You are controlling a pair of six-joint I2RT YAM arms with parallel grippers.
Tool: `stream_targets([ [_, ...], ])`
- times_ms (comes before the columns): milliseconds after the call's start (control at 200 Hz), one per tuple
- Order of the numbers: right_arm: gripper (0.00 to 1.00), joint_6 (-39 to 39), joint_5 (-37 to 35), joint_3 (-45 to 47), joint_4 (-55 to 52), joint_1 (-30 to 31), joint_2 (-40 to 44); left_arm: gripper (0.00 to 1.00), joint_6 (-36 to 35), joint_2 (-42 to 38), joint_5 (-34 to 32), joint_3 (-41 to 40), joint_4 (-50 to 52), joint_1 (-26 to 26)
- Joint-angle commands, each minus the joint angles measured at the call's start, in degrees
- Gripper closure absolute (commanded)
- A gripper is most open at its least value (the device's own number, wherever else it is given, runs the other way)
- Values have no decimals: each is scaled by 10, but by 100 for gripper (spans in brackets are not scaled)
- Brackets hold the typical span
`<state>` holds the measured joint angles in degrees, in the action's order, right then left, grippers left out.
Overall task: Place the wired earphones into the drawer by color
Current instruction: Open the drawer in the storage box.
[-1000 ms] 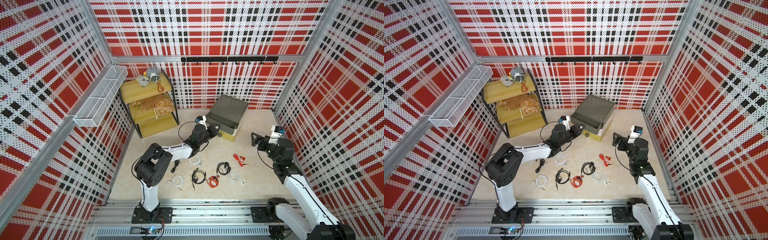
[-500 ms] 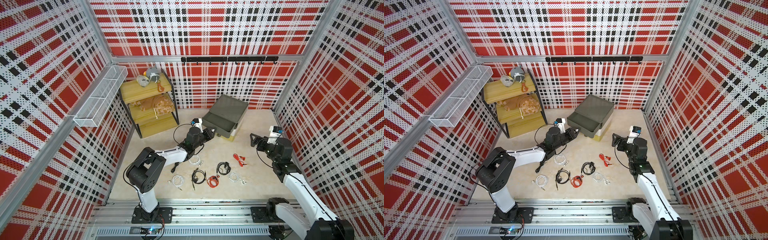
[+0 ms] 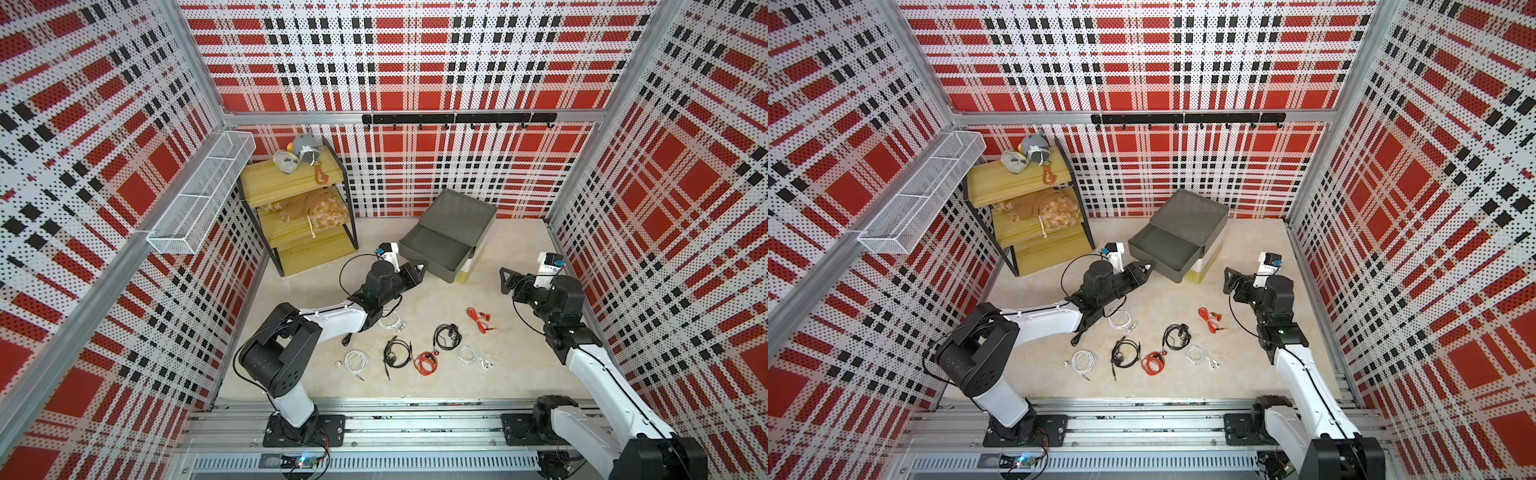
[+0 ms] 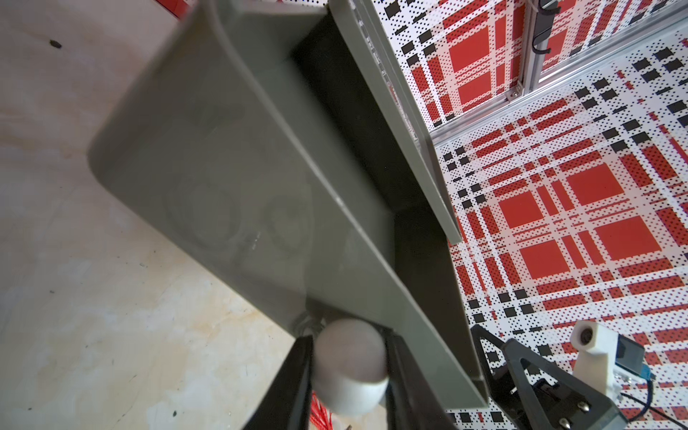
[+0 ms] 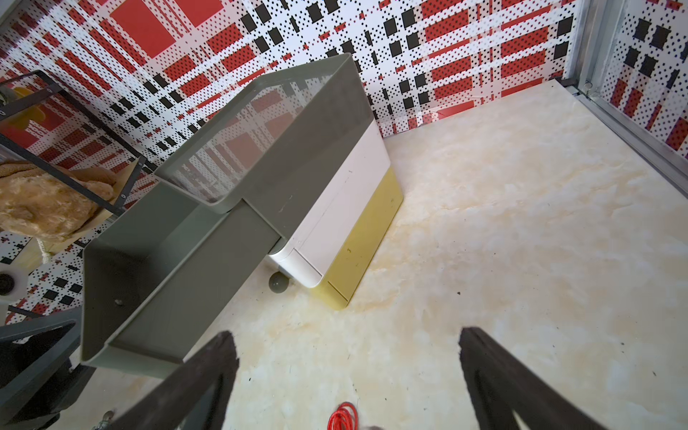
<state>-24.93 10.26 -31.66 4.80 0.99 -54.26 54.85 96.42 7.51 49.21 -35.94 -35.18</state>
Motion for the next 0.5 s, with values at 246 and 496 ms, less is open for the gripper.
stream_targets([
  [246,1,7,0,-9,-7,-2,-5,55,-6,-19,-22,-18,-1,12],
  [496,2,7,-2,-14,-24,-2,-14,24,-7,-47,-40,-40,1,13],
])
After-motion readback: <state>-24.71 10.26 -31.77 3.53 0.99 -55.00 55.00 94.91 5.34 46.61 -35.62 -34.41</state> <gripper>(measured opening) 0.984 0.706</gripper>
